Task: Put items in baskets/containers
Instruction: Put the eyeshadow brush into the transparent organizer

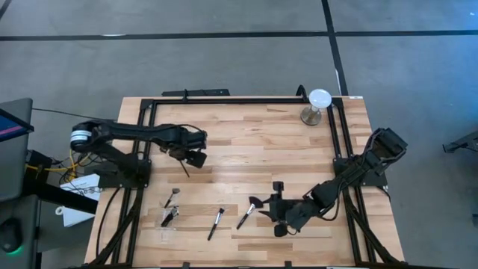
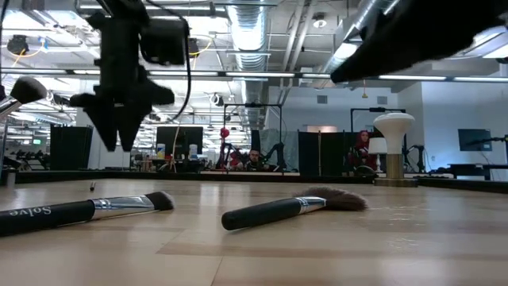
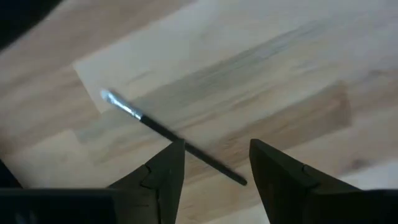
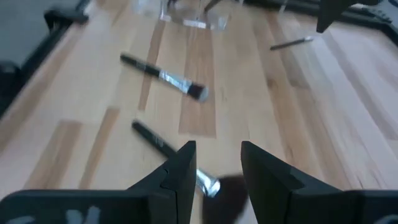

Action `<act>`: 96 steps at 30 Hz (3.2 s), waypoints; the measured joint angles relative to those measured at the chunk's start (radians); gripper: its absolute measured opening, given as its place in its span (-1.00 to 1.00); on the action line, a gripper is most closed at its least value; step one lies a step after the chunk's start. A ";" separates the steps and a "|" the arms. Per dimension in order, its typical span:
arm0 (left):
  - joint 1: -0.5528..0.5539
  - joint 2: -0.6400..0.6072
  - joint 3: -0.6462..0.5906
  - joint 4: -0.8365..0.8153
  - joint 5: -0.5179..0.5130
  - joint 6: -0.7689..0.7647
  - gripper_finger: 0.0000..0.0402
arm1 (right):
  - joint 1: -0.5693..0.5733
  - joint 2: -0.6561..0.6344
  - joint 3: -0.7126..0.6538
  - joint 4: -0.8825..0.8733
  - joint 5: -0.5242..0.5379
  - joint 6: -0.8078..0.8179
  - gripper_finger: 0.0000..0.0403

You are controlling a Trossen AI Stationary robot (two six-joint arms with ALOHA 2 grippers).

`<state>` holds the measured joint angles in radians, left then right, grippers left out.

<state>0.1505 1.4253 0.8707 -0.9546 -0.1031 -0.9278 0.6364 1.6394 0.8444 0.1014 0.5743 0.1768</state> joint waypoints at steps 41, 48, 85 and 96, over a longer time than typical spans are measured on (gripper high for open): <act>0.128 0.004 -0.215 0.154 0.051 -0.313 -0.16 | -0.095 0.000 -0.016 -0.154 0.000 -0.277 -0.41; 0.125 0.001 -0.246 0.210 0.043 -0.357 -0.16 | -0.148 0.001 -0.016 -0.154 -0.058 -0.299 -0.41; 0.126 0.003 -0.258 0.265 0.077 -0.098 -0.86 | -0.088 0.001 -0.130 -0.004 -0.131 -0.097 -0.41; 0.135 0.003 -0.258 0.272 0.058 -0.080 -0.61 | -0.077 0.001 -0.130 0.005 -0.130 -0.096 -0.41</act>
<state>0.2850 1.4288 0.6125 -0.6831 -0.0453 -1.0077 0.5595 1.6405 0.7139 0.1062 0.4442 0.0811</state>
